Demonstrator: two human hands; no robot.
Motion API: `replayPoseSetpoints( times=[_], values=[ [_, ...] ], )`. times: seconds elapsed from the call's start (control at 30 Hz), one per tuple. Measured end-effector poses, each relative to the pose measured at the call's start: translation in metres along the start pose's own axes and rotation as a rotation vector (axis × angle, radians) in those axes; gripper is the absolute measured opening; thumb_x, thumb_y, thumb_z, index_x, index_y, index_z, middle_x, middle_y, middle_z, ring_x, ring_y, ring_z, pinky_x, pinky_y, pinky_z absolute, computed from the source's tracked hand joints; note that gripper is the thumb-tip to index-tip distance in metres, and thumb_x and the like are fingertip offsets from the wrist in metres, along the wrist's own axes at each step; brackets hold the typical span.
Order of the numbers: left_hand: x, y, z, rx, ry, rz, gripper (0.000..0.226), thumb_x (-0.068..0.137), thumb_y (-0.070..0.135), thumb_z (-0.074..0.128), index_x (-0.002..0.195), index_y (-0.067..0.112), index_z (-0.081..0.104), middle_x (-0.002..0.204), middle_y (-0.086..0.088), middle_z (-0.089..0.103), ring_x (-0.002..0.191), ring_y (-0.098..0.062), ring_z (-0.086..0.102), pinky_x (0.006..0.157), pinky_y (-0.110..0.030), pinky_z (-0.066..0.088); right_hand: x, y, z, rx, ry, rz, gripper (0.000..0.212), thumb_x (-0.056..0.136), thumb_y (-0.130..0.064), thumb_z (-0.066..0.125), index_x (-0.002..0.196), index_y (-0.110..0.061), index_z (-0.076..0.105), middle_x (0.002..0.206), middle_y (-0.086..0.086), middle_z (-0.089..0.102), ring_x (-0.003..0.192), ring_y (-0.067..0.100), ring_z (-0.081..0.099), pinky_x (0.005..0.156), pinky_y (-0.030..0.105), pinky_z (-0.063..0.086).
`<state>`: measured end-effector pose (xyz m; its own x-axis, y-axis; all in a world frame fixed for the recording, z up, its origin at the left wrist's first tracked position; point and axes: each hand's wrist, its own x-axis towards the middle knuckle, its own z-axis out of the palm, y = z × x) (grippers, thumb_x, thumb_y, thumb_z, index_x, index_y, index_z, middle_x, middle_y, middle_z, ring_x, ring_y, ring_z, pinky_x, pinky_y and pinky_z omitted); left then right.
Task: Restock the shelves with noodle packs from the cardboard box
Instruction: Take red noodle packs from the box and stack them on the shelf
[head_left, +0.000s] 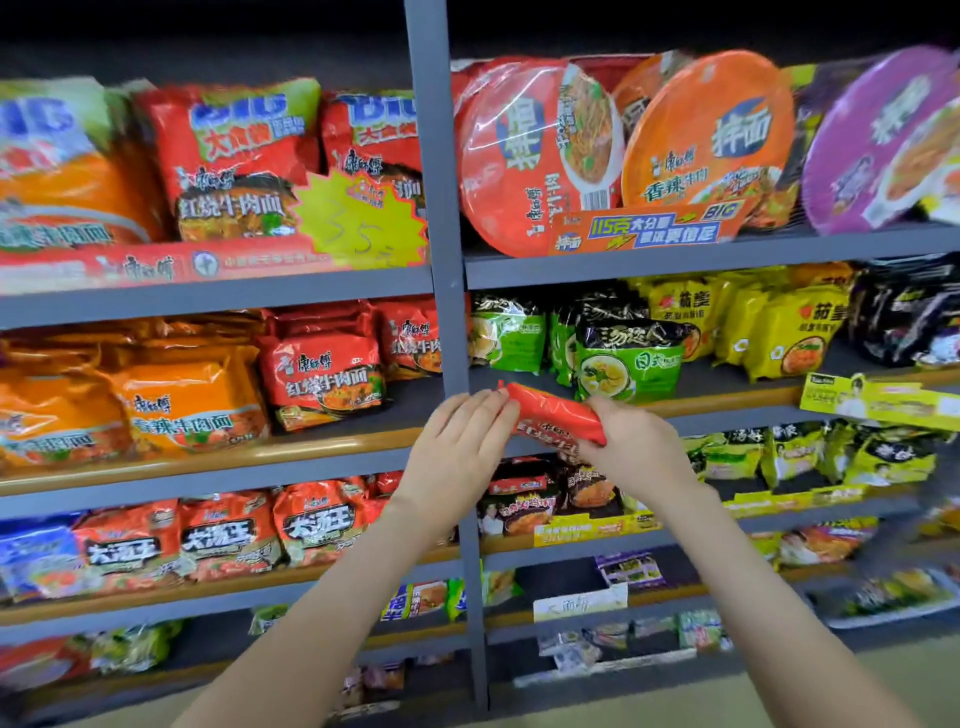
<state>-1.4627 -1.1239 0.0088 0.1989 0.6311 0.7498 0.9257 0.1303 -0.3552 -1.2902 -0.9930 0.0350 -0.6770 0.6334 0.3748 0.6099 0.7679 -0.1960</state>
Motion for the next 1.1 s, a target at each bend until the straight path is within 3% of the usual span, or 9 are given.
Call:
replayPoseSetpoints(
  times=[0.3, 0.4, 0.53, 0.67, 0.73, 0.8, 0.87, 1.0, 1.1],
  values=[
    [-0.017, -0.031, -0.008, 0.040, -0.027, -0.089, 0.059, 0.071, 0.001, 0.077, 0.122, 0.002, 0.049, 0.116, -0.014, 0.064, 0.111, -0.026, 0.048, 0.099, -0.037, 0.035, 0.035, -0.021, -0.004, 0.138, 0.167, 0.077, 0.031, 0.091, -0.029, 0.059, 0.115, -0.010, 0.054, 0.099, 0.008, 0.063, 0.083, 0.028, 0.063, 0.061, 0.030, 0.046],
    [-0.009, -0.027, -0.003, 0.002, -0.070, -0.034, 0.058, 0.070, -0.005, 0.068, 0.124, 0.002, 0.047, 0.118, -0.015, 0.062, 0.111, -0.027, 0.050, 0.098, -0.037, 0.035, 0.050, -0.027, 0.003, 0.157, 0.141, 0.103, 0.028, 0.090, -0.028, 0.059, 0.111, -0.009, 0.055, 0.097, 0.007, 0.064, 0.086, 0.028, 0.062, 0.060, 0.028, 0.041],
    [0.012, -0.016, 0.013, -0.019, -0.197, 0.019, 0.058, 0.070, 0.003, 0.057, 0.127, 0.002, 0.046, 0.122, -0.014, 0.061, 0.111, -0.028, 0.060, 0.099, -0.037, 0.038, 0.075, -0.021, 0.007, 0.225, 0.071, 0.132, 0.023, 0.087, -0.030, 0.064, 0.098, -0.012, 0.055, 0.090, 0.006, 0.065, 0.082, 0.027, 0.063, 0.063, 0.030, 0.047],
    [0.024, -0.007, 0.035, -0.051, -0.355, -0.007, 0.072, 0.063, 0.009, 0.072, 0.133, 0.004, 0.053, 0.132, -0.013, 0.056, 0.122, -0.027, 0.054, 0.105, -0.037, 0.040, 0.096, -0.013, 0.003, 0.256, -0.004, 0.157, 0.018, 0.081, -0.028, 0.066, 0.088, -0.014, 0.057, 0.081, 0.002, 0.062, 0.076, 0.024, 0.061, 0.063, 0.032, 0.049],
    [0.030, 0.000, 0.041, -0.012, -0.398, -0.064, 0.083, 0.068, 0.013, 0.071, 0.143, 0.003, 0.039, 0.145, -0.013, 0.044, 0.133, -0.026, 0.043, 0.112, -0.037, 0.029, 0.106, -0.010, 0.001, 0.283, -0.018, 0.166, 0.017, 0.079, -0.025, 0.068, 0.084, -0.013, 0.057, 0.077, 0.001, 0.061, 0.070, 0.020, 0.058, 0.059, 0.030, 0.046],
    [0.033, 0.010, 0.053, 0.003, -0.440, -0.106, 0.085, 0.083, 0.012, 0.057, 0.148, 0.000, 0.003, 0.158, -0.016, 0.013, 0.146, -0.028, 0.016, 0.117, -0.039, 0.006, 0.115, -0.005, 0.000, 0.333, -0.029, 0.181, 0.017, 0.076, -0.024, 0.070, 0.075, -0.016, 0.056, 0.071, -0.003, 0.058, 0.066, 0.017, 0.055, 0.055, 0.027, 0.040],
    [0.039, 0.019, 0.065, -0.016, -0.466, -0.159, 0.082, 0.090, 0.010, 0.046, 0.145, 0.002, -0.014, 0.157, -0.015, -0.010, 0.147, -0.028, -0.002, 0.116, -0.039, -0.004, 0.123, 0.000, -0.004, 0.387, -0.043, 0.183, 0.016, 0.075, -0.022, 0.071, 0.071, -0.017, 0.056, 0.069, -0.004, 0.058, 0.067, 0.016, 0.056, 0.055, 0.024, 0.039],
    [0.056, 0.031, 0.085, -0.018, -0.401, -0.294, 0.077, 0.090, 0.017, 0.049, 0.149, 0.001, 0.001, 0.157, -0.015, -0.001, 0.146, -0.028, 0.010, 0.116, -0.040, 0.010, 0.146, 0.011, -0.008, 0.414, -0.157, 0.125, 0.017, 0.075, -0.023, 0.070, 0.081, -0.007, 0.067, 0.076, 0.000, 0.064, 0.065, 0.010, 0.055, 0.058, 0.022, 0.041],
    [0.067, 0.035, 0.102, -0.013, -0.418, -0.401, 0.083, 0.084, 0.011, 0.052, 0.149, 0.000, 0.001, 0.155, -0.016, 0.002, 0.145, -0.031, 0.017, 0.115, -0.044, 0.018, 0.169, 0.014, -0.004, 0.396, -0.255, 0.067, 0.032, 0.077, -0.029, 0.071, 0.102, -0.008, 0.069, 0.103, 0.005, 0.069, 0.083, 0.013, 0.061, 0.072, 0.027, 0.048]
  ],
)
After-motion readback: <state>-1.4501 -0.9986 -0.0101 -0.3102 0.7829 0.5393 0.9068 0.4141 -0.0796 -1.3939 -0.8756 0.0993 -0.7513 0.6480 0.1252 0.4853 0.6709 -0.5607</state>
